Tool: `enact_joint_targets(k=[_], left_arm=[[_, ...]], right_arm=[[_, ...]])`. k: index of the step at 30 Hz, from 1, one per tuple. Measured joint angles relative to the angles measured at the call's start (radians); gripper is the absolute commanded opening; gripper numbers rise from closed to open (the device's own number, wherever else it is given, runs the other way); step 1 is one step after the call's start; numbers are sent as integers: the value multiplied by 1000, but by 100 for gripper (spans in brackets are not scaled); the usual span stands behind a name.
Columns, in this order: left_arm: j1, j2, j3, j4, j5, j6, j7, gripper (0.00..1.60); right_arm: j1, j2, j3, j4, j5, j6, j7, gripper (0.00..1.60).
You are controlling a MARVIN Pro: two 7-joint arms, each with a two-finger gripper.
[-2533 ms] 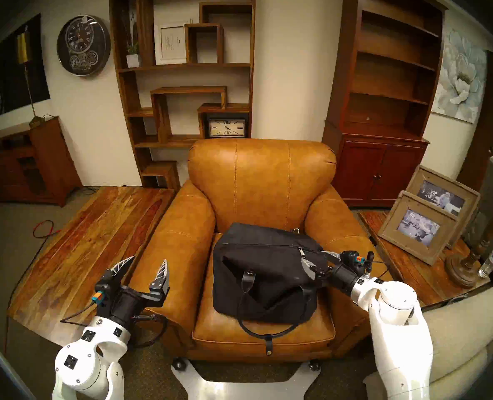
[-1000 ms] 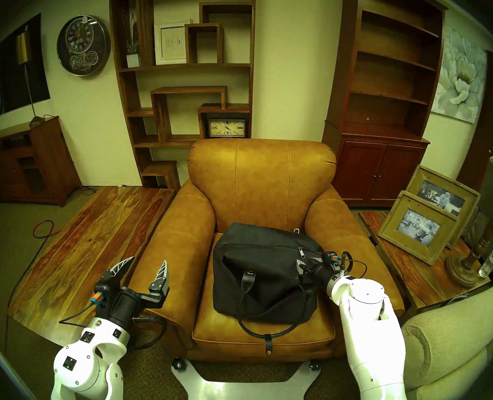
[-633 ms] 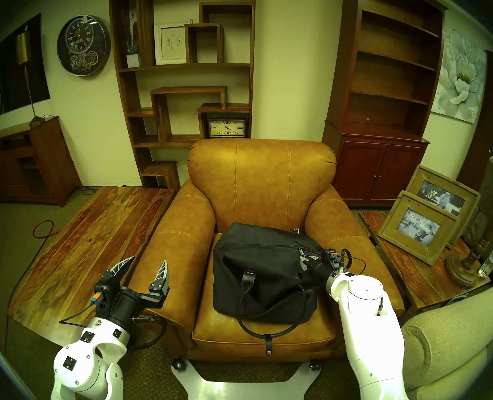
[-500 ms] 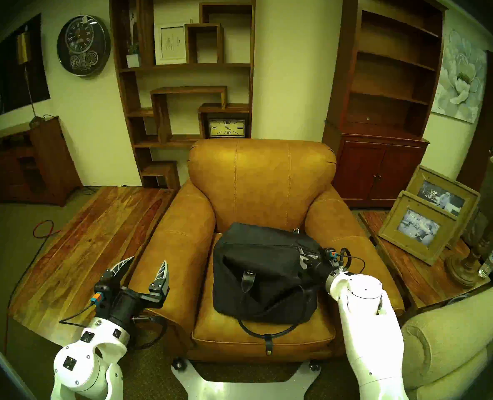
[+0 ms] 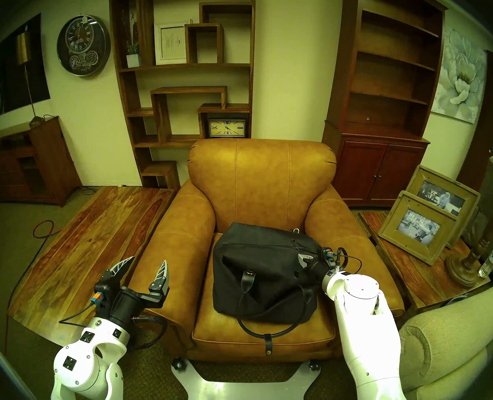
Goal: Open a bag with a zipper
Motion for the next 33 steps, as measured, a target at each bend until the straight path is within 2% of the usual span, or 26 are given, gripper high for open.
enact_joint_targets(k=[2,3,4,6,9,11,15,19,26,27,28,30,31,33], left_arm=[[0,0,0,0,0,0,0,160],[0,0,0,0,0,0,0,160],[0,0,0,0,0,0,0,160],[0,0,0,0,0,0,0,160],[0,0,0,0,0,0,0,160],[0,0,0,0,0,0,0,160],[0,0,0,0,0,0,0,160],[-1,0,0,0,0,0,0,160],[-2,-1,0,1,0,0,-1,160],[-2,-1,0,1,0,0,-1,160],[-2,-1,0,1,0,0,-1,160],[-2,-1,0,1,0,0,-1,160],[-2,-1,0,1,0,0,-1,160],[-3,-1,0,1,0,0,-1,160]], right_arm=[[-9,0,0,-10,0,0,1,63],[-12,0,0,-13,0,0,1,74],[-17,0,0,-18,-1,0,1,92],[-22,0,0,-21,-1,-1,0,105],[-25,-2,1,-22,-1,-5,-6,145],[-18,-6,2,-20,1,-8,-15,156],[5,-12,0,-6,1,-12,-30,154],[39,-14,-11,28,-1,-15,-49,137],[106,-16,-32,101,-2,-13,-86,122],[113,-15,-33,109,-2,-12,-88,112],[125,-13,-36,121,-2,-10,-92,109],[137,-10,-38,133,-1,-6,-93,109],[151,-6,-40,146,0,1,-94,78],[166,2,-42,156,3,20,-93,74]])
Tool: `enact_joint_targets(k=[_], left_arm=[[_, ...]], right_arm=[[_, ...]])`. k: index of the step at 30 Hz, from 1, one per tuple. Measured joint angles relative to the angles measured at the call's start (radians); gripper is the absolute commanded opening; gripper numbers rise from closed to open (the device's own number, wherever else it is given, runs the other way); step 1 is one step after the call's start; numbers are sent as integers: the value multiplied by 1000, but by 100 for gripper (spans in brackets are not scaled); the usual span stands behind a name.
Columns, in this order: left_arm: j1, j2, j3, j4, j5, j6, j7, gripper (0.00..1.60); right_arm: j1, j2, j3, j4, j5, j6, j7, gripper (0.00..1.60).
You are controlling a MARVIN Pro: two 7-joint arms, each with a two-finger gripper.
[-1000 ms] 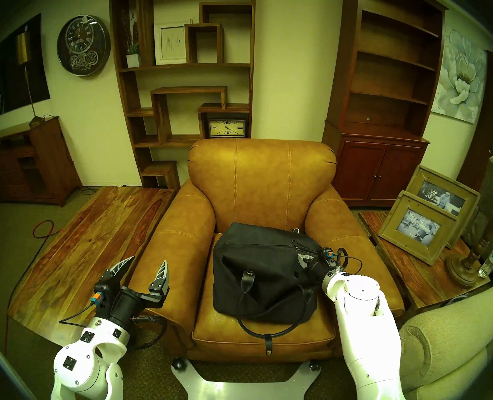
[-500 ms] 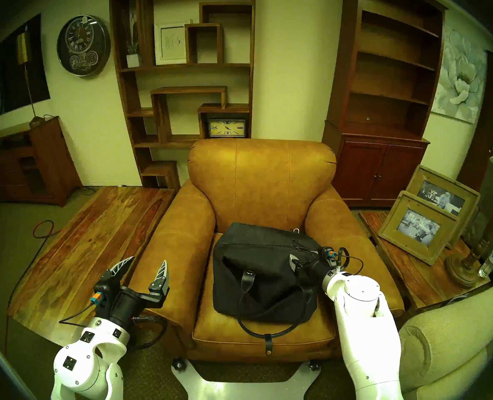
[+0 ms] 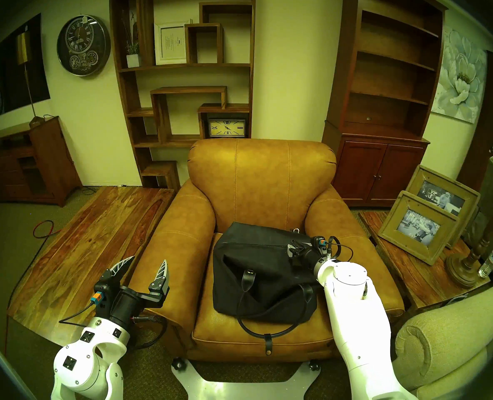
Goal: Open a bag with a zipper
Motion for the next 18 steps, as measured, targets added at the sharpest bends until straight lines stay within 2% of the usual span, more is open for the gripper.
enact_joint_targets(k=[5,8,9,10,18], left_arm=[[0,0,0,0,0,0,0,160],[0,0,0,0,0,0,0,160],[0,0,0,0,0,0,0,160],[0,0,0,0,0,0,0,160],[0,-1,0,-1,0,0,-1,160]], right_arm=[[41,20,0,35,8,53,32,63],[66,39,-1,56,13,95,70,31],[71,43,-1,59,14,103,80,5],[77,49,-1,63,17,113,94,0],[86,63,12,49,36,140,138,0]])
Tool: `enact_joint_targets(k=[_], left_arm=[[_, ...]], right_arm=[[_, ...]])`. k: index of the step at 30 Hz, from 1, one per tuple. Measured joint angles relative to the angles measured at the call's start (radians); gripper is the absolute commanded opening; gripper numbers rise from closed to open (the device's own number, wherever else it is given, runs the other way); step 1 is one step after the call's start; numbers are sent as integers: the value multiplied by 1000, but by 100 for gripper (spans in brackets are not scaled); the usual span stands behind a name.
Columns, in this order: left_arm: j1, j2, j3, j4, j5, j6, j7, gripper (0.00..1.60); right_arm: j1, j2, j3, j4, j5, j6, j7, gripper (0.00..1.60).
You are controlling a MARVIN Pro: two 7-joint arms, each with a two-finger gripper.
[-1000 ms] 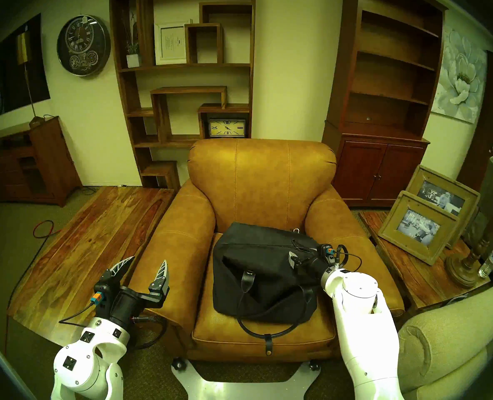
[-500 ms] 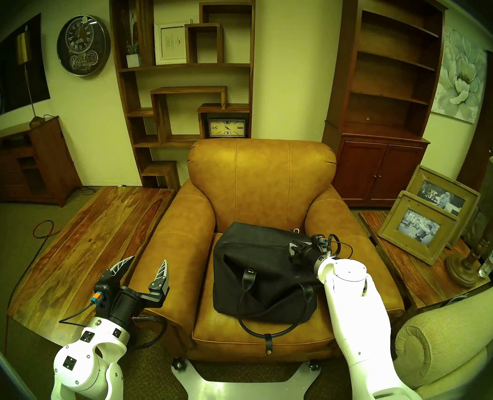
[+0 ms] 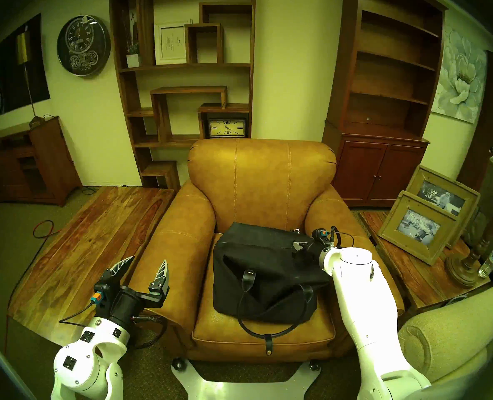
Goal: Open a bag with a zipper
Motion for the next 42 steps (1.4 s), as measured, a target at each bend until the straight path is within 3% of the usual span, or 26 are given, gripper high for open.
enact_joint_targets(k=[9,17,26,42], left_arm=[[0,0,0,0,0,0,0,160],[0,0,0,0,0,0,0,160],[0,-1,0,0,0,0,0,160],[0,-1,0,0,0,0,-1,160]], right_arm=[[-14,-16,45,-57,37,12,24,0],[-33,-17,59,-130,56,80,73,0],[-68,11,-14,-186,3,129,103,0],[-66,-31,-156,-196,-102,57,39,0]])
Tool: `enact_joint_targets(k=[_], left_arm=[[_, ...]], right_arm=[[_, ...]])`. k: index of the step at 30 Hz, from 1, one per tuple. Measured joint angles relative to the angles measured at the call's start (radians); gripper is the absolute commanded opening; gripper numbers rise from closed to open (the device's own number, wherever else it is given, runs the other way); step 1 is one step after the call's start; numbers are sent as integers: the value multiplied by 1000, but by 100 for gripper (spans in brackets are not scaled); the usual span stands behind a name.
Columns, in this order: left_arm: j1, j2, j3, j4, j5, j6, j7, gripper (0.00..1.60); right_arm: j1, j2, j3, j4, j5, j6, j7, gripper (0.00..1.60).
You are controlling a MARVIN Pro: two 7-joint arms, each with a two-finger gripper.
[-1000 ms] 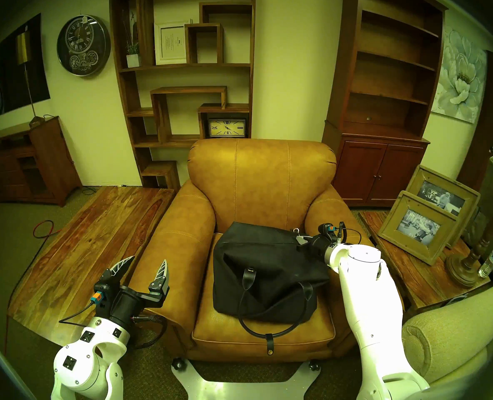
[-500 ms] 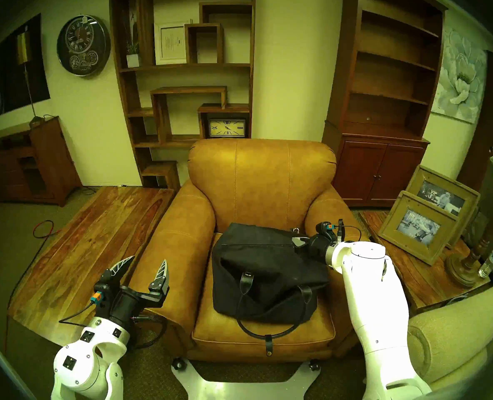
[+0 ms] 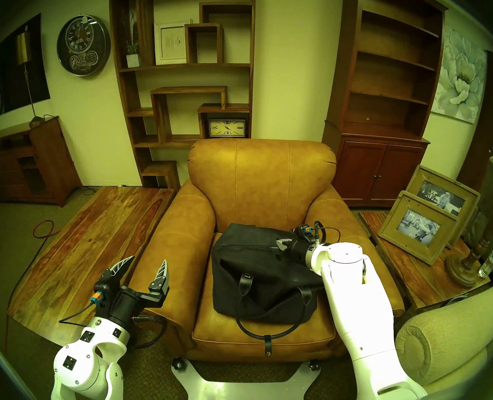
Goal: Open a bag with a zipper
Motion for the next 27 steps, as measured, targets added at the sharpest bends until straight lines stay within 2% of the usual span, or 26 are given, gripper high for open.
enact_joint_targets(k=[5,12,27], left_arm=[[0,0,0,0,0,0,0,160],[0,0,0,0,0,0,0,160],[0,-1,0,0,0,0,-1,160]], right_arm=[[6,-5,-33,-8,-17,32,7,0],[18,-5,-78,-29,-41,114,43,0],[64,-38,-194,10,-102,178,48,0]])
